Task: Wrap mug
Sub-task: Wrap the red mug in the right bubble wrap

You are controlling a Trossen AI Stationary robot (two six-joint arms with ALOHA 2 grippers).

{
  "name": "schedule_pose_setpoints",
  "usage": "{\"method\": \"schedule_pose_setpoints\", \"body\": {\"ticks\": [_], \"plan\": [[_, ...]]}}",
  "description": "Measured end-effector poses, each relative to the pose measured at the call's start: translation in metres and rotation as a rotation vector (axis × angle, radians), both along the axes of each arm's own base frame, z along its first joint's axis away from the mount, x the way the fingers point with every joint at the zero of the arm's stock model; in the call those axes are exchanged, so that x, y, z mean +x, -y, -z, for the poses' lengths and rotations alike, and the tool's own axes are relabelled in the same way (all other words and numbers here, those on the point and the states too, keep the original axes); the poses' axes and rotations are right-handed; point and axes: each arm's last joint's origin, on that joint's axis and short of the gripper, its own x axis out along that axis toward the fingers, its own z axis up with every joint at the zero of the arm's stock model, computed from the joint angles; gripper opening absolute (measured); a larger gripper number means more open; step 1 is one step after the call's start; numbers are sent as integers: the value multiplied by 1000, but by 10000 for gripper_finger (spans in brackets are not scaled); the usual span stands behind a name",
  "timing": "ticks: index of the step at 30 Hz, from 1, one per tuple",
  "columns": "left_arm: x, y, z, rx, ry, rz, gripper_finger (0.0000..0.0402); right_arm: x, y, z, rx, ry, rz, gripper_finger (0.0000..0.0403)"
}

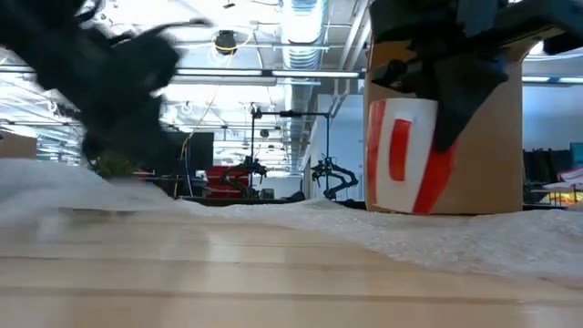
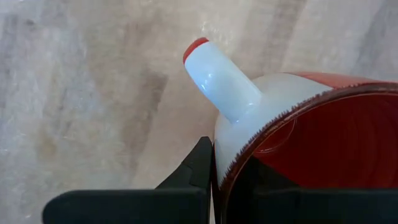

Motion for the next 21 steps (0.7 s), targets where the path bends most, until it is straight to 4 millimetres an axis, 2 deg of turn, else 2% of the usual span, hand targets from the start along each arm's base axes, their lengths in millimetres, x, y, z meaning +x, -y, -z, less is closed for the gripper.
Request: {"method": "schedule_pose_setpoints", "body": {"ticks": [3,6,11,13,16,21], "plan": [[23,-13,-7,102,-37,20,0,2,5,-2,3,14,14,7],[42,-37,-5,150,-102,12,0,4,8,-2,2,25,26,7],[53,-67,32,104,-282,15,0,4,8,-2,4,21,32,8],[55,-68,38,60,-305,31,0,4,8,-2,8,21,39,8],[49,-57,44,50,-346,21,0,6,8,0,17,32,63,8],[24,-32,34,14,-424,11,0,11,5,-4,61,71,160,8]]}}
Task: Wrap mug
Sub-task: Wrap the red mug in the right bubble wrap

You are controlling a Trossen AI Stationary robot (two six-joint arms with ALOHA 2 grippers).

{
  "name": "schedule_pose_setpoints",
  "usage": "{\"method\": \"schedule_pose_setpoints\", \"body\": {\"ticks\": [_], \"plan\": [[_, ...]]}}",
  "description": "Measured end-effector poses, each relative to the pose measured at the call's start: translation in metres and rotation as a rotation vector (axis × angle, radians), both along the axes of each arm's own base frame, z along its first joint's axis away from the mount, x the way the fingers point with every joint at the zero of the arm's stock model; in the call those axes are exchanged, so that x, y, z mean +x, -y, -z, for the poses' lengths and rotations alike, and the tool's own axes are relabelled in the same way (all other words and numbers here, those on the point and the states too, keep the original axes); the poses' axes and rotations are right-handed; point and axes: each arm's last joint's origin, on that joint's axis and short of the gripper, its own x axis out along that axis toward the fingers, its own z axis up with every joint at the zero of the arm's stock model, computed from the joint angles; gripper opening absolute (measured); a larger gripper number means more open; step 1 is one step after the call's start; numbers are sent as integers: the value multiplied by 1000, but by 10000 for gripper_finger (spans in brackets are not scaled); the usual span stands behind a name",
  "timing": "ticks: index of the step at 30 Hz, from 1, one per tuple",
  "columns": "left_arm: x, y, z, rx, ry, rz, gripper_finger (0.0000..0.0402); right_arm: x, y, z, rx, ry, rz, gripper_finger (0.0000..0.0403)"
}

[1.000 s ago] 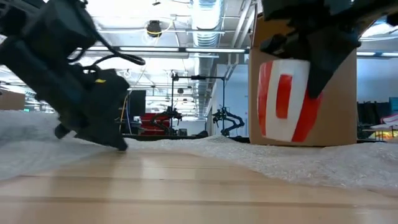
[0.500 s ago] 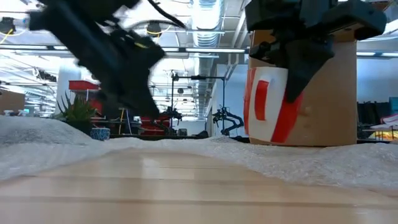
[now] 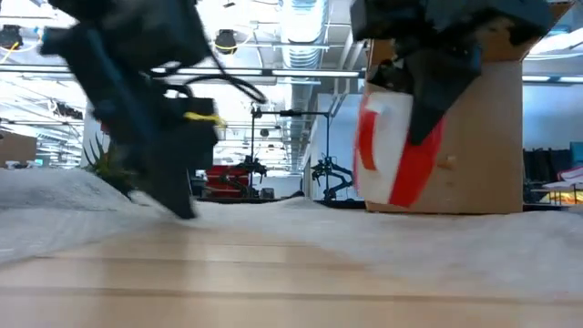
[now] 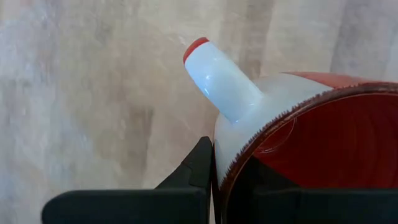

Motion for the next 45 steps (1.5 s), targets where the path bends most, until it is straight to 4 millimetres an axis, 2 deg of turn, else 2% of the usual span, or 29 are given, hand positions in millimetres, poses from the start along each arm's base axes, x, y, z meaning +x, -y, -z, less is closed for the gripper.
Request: {"method": "schedule_pose_setpoints", "body": {"ticks": [5,9,13,18,22,30,34,38,41,45], "plan": [[-33,10,-14,35,-99,-78,0,8,-6,-13,51,75,-6,8],[-40,13,-22,49,-63,-127,0,26,-16,-13,109,109,-32,8],[-37,14,-23,62,-14,-132,0,50,-30,-1,82,40,-67,8],[-32,13,-27,107,34,-123,0,69,-34,7,46,-80,-62,8],[-25,15,-45,166,41,-123,0,72,-35,13,48,-135,-94,8],[-14,13,-93,252,-32,-142,0,76,-28,15,95,-140,-105,19],[-9,-2,-97,263,-93,-143,0,77,-28,15,93,-133,-128,49],[-2,-28,-96,243,-188,-132,16,75,-29,12,91,-131,-140,85],[2,-51,-95,224,-257,-137,44,71,-28,-1,97,-108,-137,107],[4,-84,-91,163,-331,-143,93,59,-25,-27,108,-71,-137,125]]}}
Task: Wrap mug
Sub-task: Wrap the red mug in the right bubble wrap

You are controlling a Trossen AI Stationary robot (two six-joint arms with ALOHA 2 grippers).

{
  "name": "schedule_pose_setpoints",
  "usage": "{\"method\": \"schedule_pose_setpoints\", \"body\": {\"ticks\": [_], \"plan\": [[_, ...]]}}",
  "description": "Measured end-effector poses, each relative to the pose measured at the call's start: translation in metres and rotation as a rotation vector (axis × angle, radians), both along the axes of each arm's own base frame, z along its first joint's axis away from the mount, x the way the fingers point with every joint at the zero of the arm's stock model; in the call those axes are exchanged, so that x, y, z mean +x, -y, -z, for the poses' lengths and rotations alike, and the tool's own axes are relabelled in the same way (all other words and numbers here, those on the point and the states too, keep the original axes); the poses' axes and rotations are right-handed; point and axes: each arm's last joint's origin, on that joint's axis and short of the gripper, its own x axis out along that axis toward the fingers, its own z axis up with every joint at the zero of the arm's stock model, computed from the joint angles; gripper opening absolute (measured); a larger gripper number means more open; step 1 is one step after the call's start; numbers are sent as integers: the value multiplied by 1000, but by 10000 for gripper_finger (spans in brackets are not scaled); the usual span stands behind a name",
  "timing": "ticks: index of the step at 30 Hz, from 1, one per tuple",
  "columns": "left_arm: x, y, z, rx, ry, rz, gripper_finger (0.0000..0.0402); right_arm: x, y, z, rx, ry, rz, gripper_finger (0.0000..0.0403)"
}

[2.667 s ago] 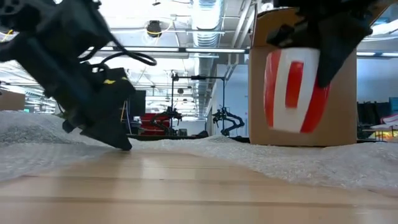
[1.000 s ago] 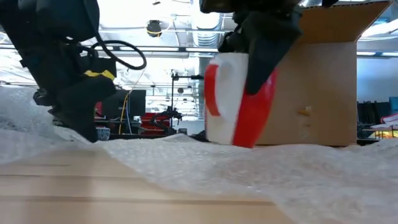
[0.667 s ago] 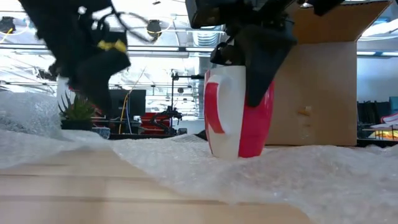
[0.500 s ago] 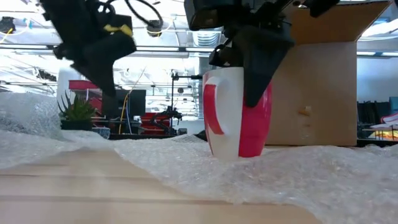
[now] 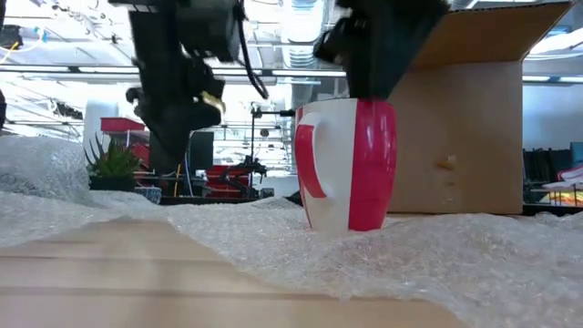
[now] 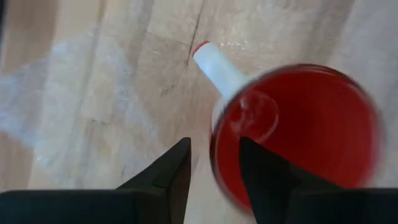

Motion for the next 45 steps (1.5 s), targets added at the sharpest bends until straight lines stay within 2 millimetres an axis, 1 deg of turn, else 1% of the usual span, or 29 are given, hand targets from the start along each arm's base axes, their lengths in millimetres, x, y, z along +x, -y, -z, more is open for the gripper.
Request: {"method": "schedule_pose_setpoints", "body": {"ticks": [4,7,11,14,16,18,21,23,25,27,28,29,32,35,37,39,42,45], "plan": [[-8,-30,12,-61,-71,-40,142,-21,-1,-30,10,32,-14,132],[-18,-49,22,-70,-116,-91,177,-45,-5,-45,24,59,-30,133],[-27,-70,34,-117,-121,-138,220,-81,-6,-54,45,95,-4,133],[-29,-86,46,-175,-42,-149,237,-103,-5,-54,74,153,32,133],[-35,-95,56,-225,-4,-167,237,-113,-5,-52,109,193,53,133],[-39,-103,62,-252,50,-177,226,-122,-4,-50,136,221,70,133],[-43,-109,70,-246,89,-187,187,-130,-5,-45,159,234,81,133],[-44,-109,72,-258,102,-177,147,-133,-6,-43,172,245,89,133],[-43,-109,73,-258,103,-155,98,-134,-7,-41,175,246,86,133],[-39,-108,71,-254,98,-127,40,-134,-9,-40,180,254,80,133],[-37,-107,69,-251,94,-115,21,-134,-10,-40,182,260,80,134],[-36,-105,66,-248,86,-105,12,-133,-10,-41,182,267,82,134],[-28,-97,53,-235,61,-68,5,-133,-12,-42,152,306,98,134],[-13,-87,21,-177,143,-11,2,-133,-13,-42,86,353,123,133],[-6,-77,2,-134,204,24,1,-131,-15,-41,49,391,156,133],[2,-63,-15,-110,286,80,0,-130,-17,-40,23,412,183,132],[13,-38,-41,-95,434,187,0,-125,-21,-36,18,436,209,132],[23,-10,-56,-95,557,290,0,-124,-28,-27,-2,416,216,132]]}}
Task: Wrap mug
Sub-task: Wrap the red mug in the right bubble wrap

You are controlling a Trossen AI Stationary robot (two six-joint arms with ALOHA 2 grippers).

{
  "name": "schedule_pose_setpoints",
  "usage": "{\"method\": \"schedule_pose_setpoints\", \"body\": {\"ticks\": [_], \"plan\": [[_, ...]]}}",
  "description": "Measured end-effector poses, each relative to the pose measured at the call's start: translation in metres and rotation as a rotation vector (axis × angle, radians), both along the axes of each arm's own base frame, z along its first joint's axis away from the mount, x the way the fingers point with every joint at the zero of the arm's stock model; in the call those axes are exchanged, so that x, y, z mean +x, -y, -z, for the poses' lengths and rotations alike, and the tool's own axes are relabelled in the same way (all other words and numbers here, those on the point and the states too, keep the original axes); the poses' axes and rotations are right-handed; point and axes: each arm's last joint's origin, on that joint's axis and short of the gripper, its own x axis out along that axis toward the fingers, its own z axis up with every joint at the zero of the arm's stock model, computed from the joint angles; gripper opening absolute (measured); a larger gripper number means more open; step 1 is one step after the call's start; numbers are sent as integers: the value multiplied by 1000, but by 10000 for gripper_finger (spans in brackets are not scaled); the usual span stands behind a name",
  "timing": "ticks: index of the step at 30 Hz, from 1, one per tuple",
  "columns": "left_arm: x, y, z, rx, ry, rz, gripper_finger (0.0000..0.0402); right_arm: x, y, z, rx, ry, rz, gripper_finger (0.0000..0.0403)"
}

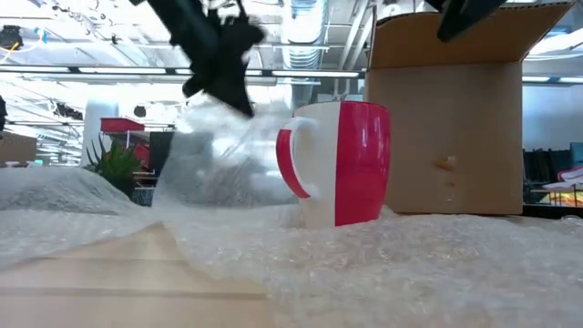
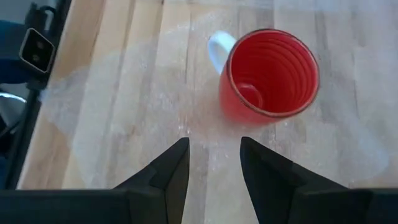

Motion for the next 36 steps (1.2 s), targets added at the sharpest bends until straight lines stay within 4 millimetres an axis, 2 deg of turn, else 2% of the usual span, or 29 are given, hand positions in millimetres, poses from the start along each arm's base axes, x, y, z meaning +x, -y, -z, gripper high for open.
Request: {"method": "schedule_pose_setpoints", "body": {"ticks": [6,11,14,19,27,31,36], "plan": [[15,57,-25,-6,262,203,0,0,-11,10,-32,-9,18,132],[18,93,-46,-4,491,339,0,-11,-14,-4,-35,58,32,132],[19,110,-50,-16,559,415,0,-21,-13,-16,-20,99,14,132],[19,136,-47,-33,602,489,0,-44,-20,-37,11,160,-78,132],[34,168,-20,-111,631,518,7,-74,-30,-56,56,224,-179,132],[36,178,-14,-169,661,524,41,-77,-33,-56,57,225,-194,132],[30,188,-24,-283,714,609,111,-77,-33,-56,52,227,-189,132]]}}
